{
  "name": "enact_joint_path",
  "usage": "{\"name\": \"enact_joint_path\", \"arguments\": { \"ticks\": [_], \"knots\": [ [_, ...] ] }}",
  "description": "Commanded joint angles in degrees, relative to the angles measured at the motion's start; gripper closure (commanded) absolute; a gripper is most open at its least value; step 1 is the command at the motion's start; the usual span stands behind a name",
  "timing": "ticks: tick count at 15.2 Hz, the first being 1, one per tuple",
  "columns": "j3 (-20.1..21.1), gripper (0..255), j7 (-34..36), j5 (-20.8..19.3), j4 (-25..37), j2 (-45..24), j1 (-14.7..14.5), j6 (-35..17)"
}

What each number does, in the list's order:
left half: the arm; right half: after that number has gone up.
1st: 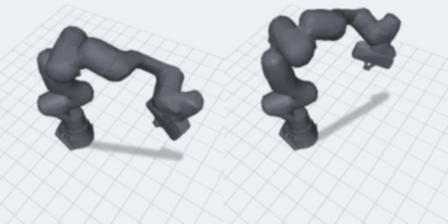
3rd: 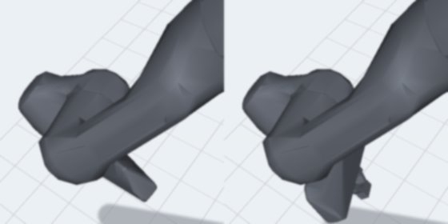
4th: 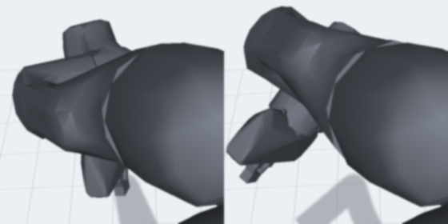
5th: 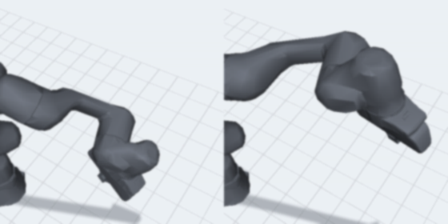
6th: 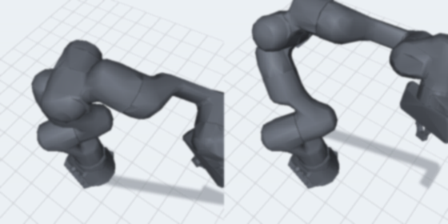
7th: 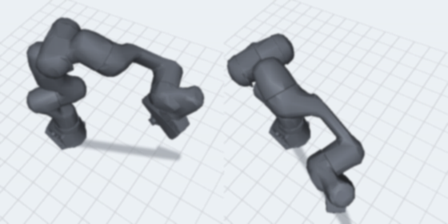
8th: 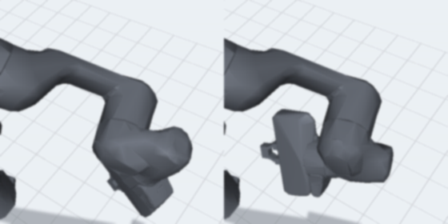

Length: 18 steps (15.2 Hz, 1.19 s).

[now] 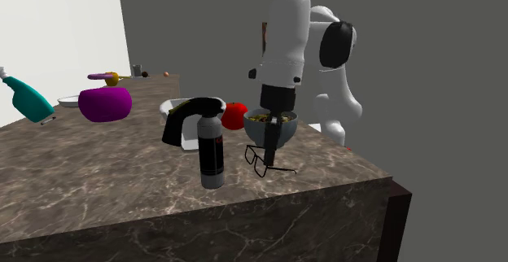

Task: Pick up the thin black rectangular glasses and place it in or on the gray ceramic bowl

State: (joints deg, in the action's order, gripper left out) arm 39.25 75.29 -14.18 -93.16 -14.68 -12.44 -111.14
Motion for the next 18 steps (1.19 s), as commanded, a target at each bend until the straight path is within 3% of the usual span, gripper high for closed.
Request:
{"name": "enact_joint_path", "arguments": {
  "ticks": [1, 9, 17, 18],
  "knots": [
    [-0.2, 0, 5.9, -7.3, -3.0, 3.6, -3.2, -1.0],
    [-0.9, 0, 8.1, -10.5, -6.3, 1.8, -3.4, -5.6],
    [-0.9, 0, 8.1, -10.5, -6.3, 1.8, -3.4, -5.6],
    [-0.9, 255, 8.1, -10.5, -6.3, 1.8, -3.4, -5.6]
  ]
}}
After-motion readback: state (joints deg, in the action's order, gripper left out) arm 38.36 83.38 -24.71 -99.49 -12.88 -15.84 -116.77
